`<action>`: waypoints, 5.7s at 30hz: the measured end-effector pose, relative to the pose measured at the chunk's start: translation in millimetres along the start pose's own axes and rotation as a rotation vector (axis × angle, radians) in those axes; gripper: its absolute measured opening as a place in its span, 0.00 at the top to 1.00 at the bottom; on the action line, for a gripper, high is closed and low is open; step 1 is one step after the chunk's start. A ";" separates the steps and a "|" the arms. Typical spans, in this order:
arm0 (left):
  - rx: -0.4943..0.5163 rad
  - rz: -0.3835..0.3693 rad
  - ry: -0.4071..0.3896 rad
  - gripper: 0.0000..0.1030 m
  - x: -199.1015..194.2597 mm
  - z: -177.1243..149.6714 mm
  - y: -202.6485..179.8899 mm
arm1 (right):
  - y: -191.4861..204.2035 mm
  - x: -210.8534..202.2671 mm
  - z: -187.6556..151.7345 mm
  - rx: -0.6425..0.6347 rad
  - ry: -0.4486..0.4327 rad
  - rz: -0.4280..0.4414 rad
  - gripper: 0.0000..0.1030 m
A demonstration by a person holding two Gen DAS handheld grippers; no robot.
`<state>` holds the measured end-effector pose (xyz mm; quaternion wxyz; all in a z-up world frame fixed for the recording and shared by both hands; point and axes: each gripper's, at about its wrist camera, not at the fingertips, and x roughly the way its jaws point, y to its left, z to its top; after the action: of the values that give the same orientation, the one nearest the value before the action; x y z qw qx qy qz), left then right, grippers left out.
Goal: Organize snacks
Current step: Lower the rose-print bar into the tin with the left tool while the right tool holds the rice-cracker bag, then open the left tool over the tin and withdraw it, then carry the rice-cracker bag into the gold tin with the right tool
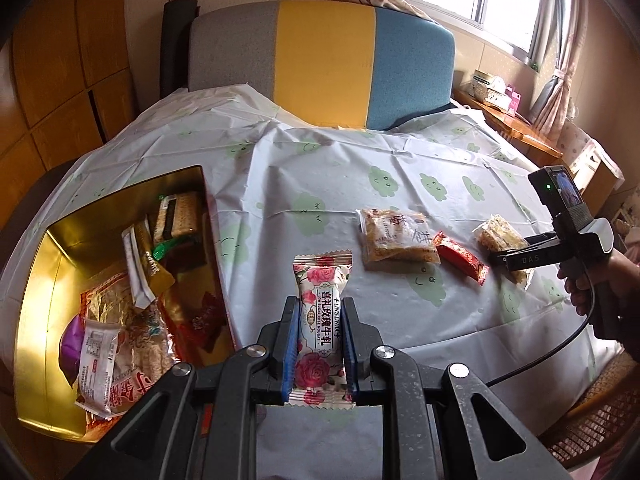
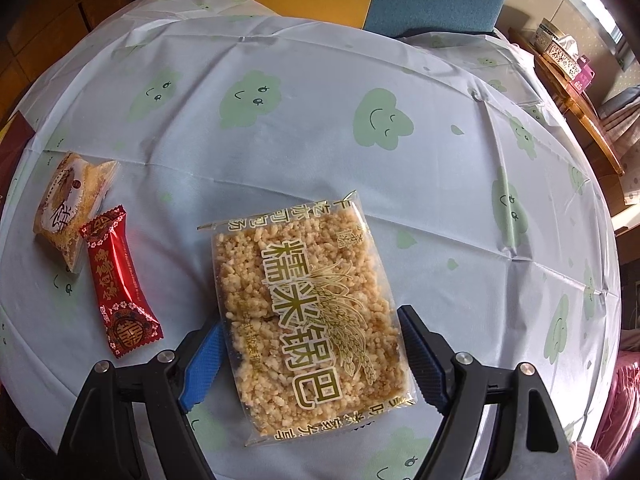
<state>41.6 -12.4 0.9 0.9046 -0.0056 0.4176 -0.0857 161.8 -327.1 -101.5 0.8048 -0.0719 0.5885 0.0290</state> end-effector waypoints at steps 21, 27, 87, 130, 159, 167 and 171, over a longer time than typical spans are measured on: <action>-0.542 0.136 -0.011 0.81 -39.3 -31.5 204.5 | 11.8 -6.0 -6.1 -0.044 -0.021 -0.025 0.23; -0.519 0.195 -0.026 0.80 -28.8 -12.9 223.1 | 16.3 -8.6 -7.8 -0.054 -0.025 -0.031 0.23; -0.309 0.329 0.018 0.64 -21.7 -41.8 143.8 | 19.8 -14.6 -10.5 -0.058 -0.039 -0.048 0.26; -0.307 0.326 -0.043 0.64 -36.8 -58.3 147.0 | 16.8 -19.1 -2.4 0.191 0.006 -0.069 0.27; -0.373 0.394 -0.049 0.64 -46.3 -64.9 176.1 | 226.7 -127.4 33.4 -0.093 -0.198 0.395 0.27; -0.391 0.402 -0.048 0.64 -53.5 -67.2 184.3 | 324.0 -134.3 38.7 -0.270 -0.165 0.502 0.26; -0.394 0.400 -0.044 0.64 -54.2 -67.2 186.6 | 352.6 -128.4 42.8 -0.303 -0.149 0.503 0.26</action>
<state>-15.7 184.2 -17.2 0.8938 -0.1005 0.3994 0.1776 116.6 32.6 4.7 0.7934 -0.0405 0.5162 0.3200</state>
